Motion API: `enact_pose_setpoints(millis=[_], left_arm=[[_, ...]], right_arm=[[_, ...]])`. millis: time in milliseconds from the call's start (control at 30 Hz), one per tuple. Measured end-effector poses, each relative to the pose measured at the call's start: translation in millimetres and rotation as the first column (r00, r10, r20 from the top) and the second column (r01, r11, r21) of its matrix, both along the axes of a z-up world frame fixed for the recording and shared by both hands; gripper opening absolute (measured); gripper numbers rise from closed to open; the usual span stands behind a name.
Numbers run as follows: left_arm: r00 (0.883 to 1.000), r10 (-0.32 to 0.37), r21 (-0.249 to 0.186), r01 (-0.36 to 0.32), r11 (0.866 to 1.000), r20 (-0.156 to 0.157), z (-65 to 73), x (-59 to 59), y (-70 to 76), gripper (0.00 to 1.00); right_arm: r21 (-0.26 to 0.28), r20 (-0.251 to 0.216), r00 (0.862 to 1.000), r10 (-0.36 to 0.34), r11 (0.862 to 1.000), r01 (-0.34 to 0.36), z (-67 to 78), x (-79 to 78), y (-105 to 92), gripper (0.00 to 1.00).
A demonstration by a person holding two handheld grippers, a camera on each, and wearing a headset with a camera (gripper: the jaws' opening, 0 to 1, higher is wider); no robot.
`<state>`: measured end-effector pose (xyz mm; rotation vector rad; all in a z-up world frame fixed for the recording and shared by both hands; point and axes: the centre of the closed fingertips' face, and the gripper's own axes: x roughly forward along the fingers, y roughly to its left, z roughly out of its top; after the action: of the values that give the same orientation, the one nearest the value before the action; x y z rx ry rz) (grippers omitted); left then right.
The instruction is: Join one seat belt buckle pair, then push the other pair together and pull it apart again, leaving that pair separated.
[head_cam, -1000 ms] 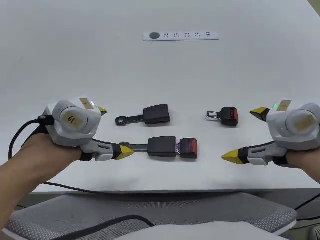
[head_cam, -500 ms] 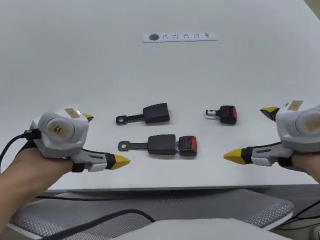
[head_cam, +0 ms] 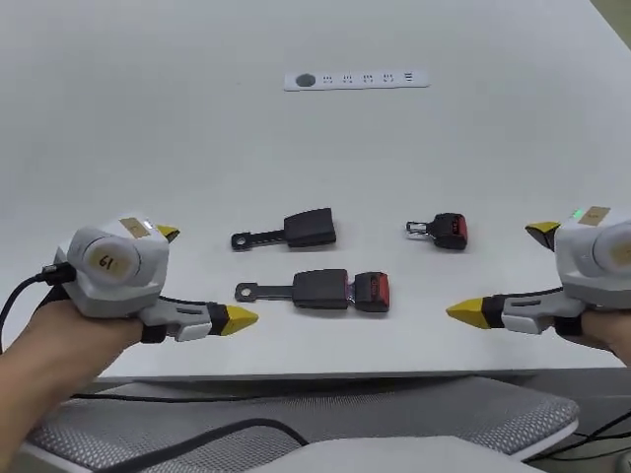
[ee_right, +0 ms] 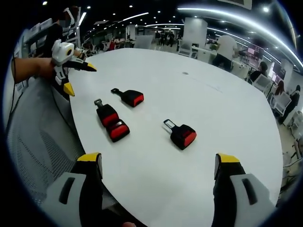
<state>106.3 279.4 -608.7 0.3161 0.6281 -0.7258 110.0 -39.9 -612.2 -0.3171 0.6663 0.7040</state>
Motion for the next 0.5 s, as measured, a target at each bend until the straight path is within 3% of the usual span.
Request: enact_pose_setpoints(millis=[233,500], left_arm=[[1.000,0.005,-0.012,-0.005,1.000,0.000,-1.4,2.2,-1.0,1.00],[1.000,0.007,-0.015,-0.007,1.000,-0.022,-3.9,0.1,-0.5,1.00]], right_arm=[[0.014,0.001,1.000,-0.026,1.000,0.026,-0.9,5.9,-6.2,0.99],[0.020,0.003,1.000,-0.008,1.000,0.008,0.6,3.9,3.9,0.99]])
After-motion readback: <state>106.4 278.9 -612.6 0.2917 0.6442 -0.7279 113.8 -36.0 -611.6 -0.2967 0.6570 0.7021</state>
